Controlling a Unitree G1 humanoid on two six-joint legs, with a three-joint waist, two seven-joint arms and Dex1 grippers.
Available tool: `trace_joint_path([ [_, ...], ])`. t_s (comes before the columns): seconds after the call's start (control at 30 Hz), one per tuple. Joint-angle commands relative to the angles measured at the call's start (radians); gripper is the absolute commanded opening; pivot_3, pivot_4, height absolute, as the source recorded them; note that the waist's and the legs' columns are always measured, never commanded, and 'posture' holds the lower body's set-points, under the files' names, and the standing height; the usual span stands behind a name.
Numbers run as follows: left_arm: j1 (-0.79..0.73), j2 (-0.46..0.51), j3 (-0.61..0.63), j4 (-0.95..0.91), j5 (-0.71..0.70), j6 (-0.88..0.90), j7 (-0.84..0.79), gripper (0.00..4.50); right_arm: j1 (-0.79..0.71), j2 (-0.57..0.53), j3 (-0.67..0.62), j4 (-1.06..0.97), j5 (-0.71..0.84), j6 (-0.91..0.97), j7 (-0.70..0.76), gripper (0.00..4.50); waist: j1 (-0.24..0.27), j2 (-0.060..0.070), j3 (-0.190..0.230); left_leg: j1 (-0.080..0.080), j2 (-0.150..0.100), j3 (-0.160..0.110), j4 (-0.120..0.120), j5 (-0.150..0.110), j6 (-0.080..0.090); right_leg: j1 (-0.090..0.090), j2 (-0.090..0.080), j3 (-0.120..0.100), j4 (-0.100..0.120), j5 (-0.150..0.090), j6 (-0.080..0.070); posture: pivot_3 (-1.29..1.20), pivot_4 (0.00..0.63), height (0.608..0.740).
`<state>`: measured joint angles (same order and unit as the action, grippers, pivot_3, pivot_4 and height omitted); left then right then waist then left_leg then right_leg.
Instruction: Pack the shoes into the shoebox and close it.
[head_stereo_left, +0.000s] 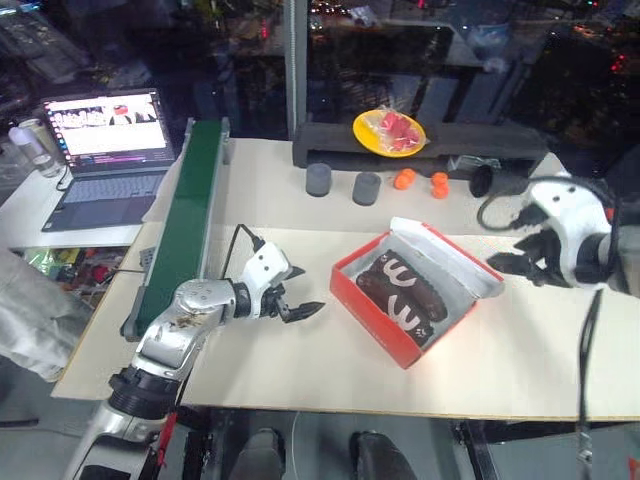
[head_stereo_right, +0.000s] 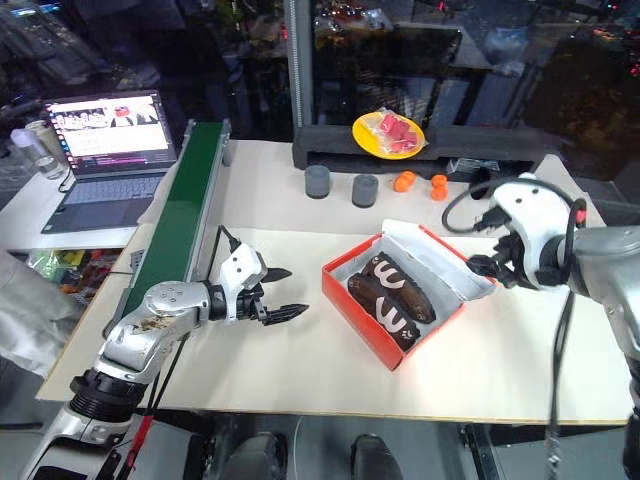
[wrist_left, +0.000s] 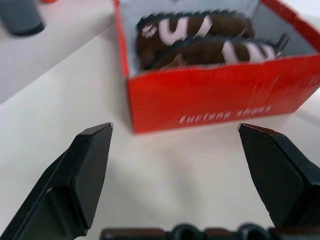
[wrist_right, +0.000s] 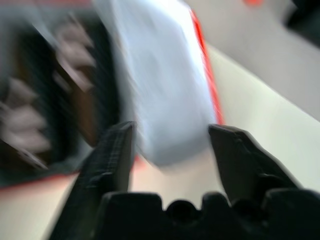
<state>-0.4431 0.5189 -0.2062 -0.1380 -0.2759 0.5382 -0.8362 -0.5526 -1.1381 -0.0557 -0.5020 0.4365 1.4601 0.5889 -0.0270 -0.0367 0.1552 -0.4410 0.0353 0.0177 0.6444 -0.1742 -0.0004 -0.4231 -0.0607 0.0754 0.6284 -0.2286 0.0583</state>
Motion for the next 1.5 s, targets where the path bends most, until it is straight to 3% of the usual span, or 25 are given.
trace_joint_path([
  [0.03, -0.026, -0.003, 0.002, 0.002, 0.01, -0.03, -0.012, 4.32, 0.068, -0.051, -0.005, -0.134, 0.028, -0.122, 0.076, 1.29, -0.003, 0.0, 0.0, 0.0, 0.0, 0.0, 0.0, 0.0, 0.0, 0.0, 0.0, 0.0, 0.0, 0.0, 0.0, 0.0, 0.15, 0.74],
  [0.07, -0.03, -0.003, 0.002, 0.005, 0.01, -0.032, -0.014, 4.32, 0.104, -0.075, 0.002, -0.165, 0.03, -0.184, 0.117, 0.95, -0.003, 0.001, 0.0, 0.0, 0.0, -0.001, -0.001, 0.0, 0.0, 0.0, 0.001, 0.0, 0.001, -0.001, 0.001, 0.0, 0.15, 0.74],
  [0.33, -0.035, -0.005, -0.002, 0.014, 0.012, -0.039, -0.025, 4.32, 0.201, -0.15, 0.005, -0.18, 0.029, -0.537, 0.375, 0.95, 0.011, 0.001, 0.0, 0.0, -0.001, -0.002, 0.0, 0.0, 0.0, 0.001, 0.0, 0.0, 0.001, -0.002, 0.003, 0.0, 0.15, 0.74],
  [0.43, -0.022, -0.009, -0.001, 0.0, 0.011, -0.035, -0.021, 4.32, 0.194, -0.153, 0.052, -0.148, -0.004, -0.595, 0.408, 0.95, 0.012, 0.001, 0.0, 0.0, -0.001, -0.002, 0.0, 0.0, 0.0, 0.001, 0.0, 0.0, 0.001, -0.002, 0.003, 0.0, 0.15, 0.74],
  [0.53, -0.011, -0.011, 0.005, -0.013, 0.01, -0.027, -0.008, 4.32, 0.187, -0.153, 0.102, -0.127, -0.038, -0.625, 0.426, 1.64, 0.012, 0.001, 0.0, 0.0, -0.001, -0.001, 0.0, 0.0, 0.0, 0.001, 0.0, 0.0, 0.001, -0.002, 0.003, 0.0, 0.15, 0.74],
  [0.67, -0.001, -0.007, 0.01, -0.025, 0.005, -0.019, -0.003, 4.32, 0.186, -0.16, 0.188, -0.121, -0.143, -0.777, 0.474, 3.0, 0.012, 0.001, 0.0, 0.0, -0.001, -0.001, 0.0, 0.0, 0.0, 0.0, 0.0, 0.0, 0.001, -0.002, 0.002, 0.0, 0.15, 0.74],
  [0.9, -0.001, -0.006, 0.011, -0.028, 0.006, -0.011, 0.004, 4.32, 0.185, -0.122, 0.331, -0.094, -0.301, -0.918, 0.517, 3.0, 0.013, 0.001, 0.0, 0.0, -0.001, -0.001, 0.001, 0.0, 0.0, 0.001, 0.0, 0.0, 0.001, -0.002, 0.003, 0.0, 0.15, 0.74],
  [1.27, 0.001, -0.003, 0.017, -0.041, 0.002, 0.005, 0.018, 4.32, 0.188, 0.003, 0.449, -0.034, -0.468, -0.924, 0.506, 3.0, 0.014, 0.001, 0.0, 0.0, -0.001, -0.002, 0.001, 0.0, 0.0, 0.001, 0.0, 0.0, 0.002, -0.002, 0.002, 0.0, 0.15, 0.74],
  [1.37, 0.006, 0.001, 0.021, -0.051, -0.002, 0.012, 0.021, 4.32, 0.193, 0.031, 0.431, -0.045, -0.459, -0.887, 0.507, 2.3, 0.014, 0.001, 0.0, 0.0, -0.001, -0.002, 0.002, 0.0, 0.0, 0.001, 0.0, 0.0, 0.003, -0.002, 0.002, 0.0, 0.15, 0.74],
  [1.5, 0.012, 0.006, 0.025, -0.061, -0.006, 0.016, 0.024, 4.32, 0.191, 0.048, 0.427, -0.057, -0.464, -0.861, 0.511, 1.02, 0.014, 0.001, 0.0, 0.0, -0.001, -0.002, 0.002, 0.0, 0.0, 0.001, 0.0, 0.0, 0.003, -0.002, 0.002, 0.0, 0.15, 0.74],
])
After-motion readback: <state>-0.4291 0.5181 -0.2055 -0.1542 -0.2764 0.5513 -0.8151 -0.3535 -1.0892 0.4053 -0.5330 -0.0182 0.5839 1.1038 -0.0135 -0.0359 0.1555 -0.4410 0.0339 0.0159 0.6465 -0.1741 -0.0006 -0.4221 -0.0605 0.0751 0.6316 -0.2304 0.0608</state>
